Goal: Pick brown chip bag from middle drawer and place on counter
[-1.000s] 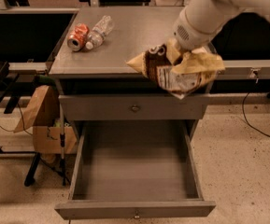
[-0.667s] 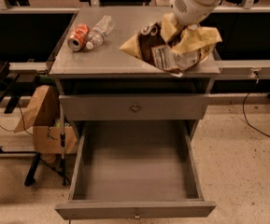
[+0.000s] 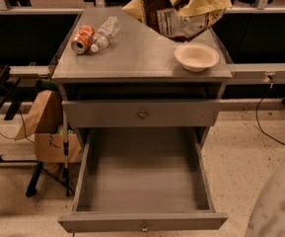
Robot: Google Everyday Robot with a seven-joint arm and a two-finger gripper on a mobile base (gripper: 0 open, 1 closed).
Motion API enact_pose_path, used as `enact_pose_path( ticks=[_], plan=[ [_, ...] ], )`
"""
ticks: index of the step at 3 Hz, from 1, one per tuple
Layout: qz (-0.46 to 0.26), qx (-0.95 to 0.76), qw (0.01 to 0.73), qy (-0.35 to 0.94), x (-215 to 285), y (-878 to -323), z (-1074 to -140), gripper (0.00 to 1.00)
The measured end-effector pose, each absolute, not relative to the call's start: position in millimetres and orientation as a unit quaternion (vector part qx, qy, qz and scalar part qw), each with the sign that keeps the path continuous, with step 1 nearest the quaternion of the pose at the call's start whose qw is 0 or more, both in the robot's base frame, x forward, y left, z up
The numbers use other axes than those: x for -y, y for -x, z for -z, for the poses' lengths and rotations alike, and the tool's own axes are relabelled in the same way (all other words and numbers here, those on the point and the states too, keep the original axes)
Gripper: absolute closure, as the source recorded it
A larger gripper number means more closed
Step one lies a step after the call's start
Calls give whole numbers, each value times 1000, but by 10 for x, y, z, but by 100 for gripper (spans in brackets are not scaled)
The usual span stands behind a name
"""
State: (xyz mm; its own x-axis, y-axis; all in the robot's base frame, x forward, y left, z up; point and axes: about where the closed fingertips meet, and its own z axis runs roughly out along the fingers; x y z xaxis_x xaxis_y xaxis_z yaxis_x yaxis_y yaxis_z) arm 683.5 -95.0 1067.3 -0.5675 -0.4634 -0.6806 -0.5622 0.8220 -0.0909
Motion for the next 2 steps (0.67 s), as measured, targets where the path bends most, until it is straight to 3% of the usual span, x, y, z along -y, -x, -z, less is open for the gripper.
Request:
enact_pose_path(
  ticks=[2],
  plan=[
    [-38, -899, 418, 127, 1229, -7424, -10150, 100]
  ],
)
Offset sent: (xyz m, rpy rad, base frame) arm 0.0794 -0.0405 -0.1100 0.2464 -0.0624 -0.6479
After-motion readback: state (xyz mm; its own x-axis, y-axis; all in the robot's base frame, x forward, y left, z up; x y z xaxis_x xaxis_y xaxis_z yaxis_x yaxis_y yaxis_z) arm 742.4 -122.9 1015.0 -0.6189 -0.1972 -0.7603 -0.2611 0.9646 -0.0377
